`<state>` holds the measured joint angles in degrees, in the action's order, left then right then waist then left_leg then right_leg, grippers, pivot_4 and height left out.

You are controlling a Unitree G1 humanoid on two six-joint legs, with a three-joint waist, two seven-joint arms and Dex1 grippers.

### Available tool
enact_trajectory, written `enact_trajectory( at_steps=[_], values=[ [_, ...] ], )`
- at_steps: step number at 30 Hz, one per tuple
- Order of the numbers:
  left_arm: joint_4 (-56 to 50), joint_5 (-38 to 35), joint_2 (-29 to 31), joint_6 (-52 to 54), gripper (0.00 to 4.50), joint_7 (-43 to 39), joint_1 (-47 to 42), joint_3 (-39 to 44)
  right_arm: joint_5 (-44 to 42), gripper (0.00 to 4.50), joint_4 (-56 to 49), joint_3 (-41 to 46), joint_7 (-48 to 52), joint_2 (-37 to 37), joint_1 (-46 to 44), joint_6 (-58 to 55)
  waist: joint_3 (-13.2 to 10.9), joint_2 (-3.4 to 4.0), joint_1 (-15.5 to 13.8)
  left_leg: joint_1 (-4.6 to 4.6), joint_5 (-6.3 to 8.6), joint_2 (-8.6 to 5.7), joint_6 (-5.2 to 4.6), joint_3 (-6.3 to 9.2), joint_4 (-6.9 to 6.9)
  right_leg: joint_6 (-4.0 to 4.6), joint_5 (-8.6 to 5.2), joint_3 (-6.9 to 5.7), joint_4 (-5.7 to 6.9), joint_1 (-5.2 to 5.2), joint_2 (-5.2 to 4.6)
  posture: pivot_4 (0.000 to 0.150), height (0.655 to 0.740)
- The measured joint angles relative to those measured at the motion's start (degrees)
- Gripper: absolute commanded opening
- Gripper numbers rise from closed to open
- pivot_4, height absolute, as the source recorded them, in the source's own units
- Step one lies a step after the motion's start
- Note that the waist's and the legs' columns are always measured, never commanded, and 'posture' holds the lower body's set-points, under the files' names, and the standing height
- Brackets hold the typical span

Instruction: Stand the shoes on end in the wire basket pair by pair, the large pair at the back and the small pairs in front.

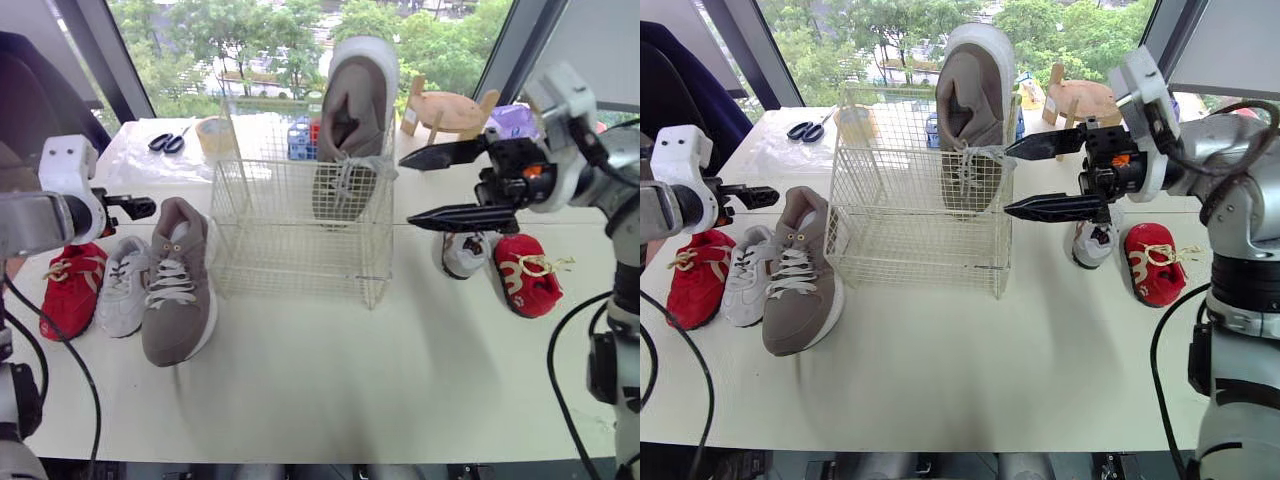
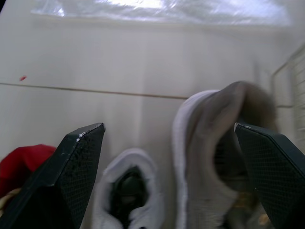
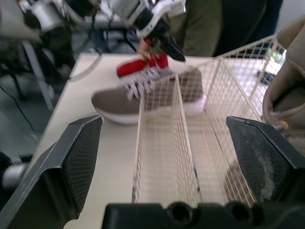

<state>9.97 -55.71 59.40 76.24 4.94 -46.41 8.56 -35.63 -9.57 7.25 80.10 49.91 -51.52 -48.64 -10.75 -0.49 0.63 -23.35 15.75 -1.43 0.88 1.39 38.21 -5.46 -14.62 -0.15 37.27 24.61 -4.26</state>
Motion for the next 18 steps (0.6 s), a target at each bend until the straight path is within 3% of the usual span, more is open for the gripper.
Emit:
enact_trajectory(
  at_steps=[5, 12, 15, 18],
  values=[
    [11.5, 10.2, -0.1, -0.4, 4.50, -15.1, -8.4, -11.2, -4.6, 4.48, -4.6, 0.3, -3.5, -0.4, 3.6, -2.4, 0.0, -0.02, 0.0, 0.01, -0.01, 0.02, -0.01, 0.01, 0.00, 0.00, 0.00, 0.00, 0.02, -0.02, 0.09, 0.150, 0.7400],
    [40.2, 31.0, -10.4, -15.5, 4.50, -36.6, -20.8, -27.1, -5.9, 4.48, -6.6, -2.0, -9.1, -3.3, 6.1, -2.1, 0.0, -0.07, 0.0, -0.03, -0.04, -0.08, -0.06, -0.08, 0.03, 0.00, 0.00, -0.02, -0.03, -0.02, 0.18, 0.150, 0.7400],
    [50.3, 38.4, -14.0, -23.7, 3.69, -41.3, -24.5, -28.6, -5.9, 4.50, -6.7, -2.3, -11.6, -4.2, 6.5, -1.6, 0.0, -0.08, 0.0, -0.02, -0.03, -0.07, -0.08, -0.12, 0.03, 0.00, 0.00, -0.01, -0.04, -0.02, 0.14, 0.150, 0.7400],
    [56.7, 44.1, -16.1, -30.4, 2.19, -43.8, -26.7, -28.5, -6.4, 4.50, -6.7, -2.2, -13.9, -4.9, 6.6, -1.2, 0.0, -0.08, 0.0, 0.01, -0.05, 0.02, -0.10, -0.10, 0.04, 0.00, 0.00, -0.01, 0.03, -0.02, 0.14, 0.150, 0.7400]
  ],
)
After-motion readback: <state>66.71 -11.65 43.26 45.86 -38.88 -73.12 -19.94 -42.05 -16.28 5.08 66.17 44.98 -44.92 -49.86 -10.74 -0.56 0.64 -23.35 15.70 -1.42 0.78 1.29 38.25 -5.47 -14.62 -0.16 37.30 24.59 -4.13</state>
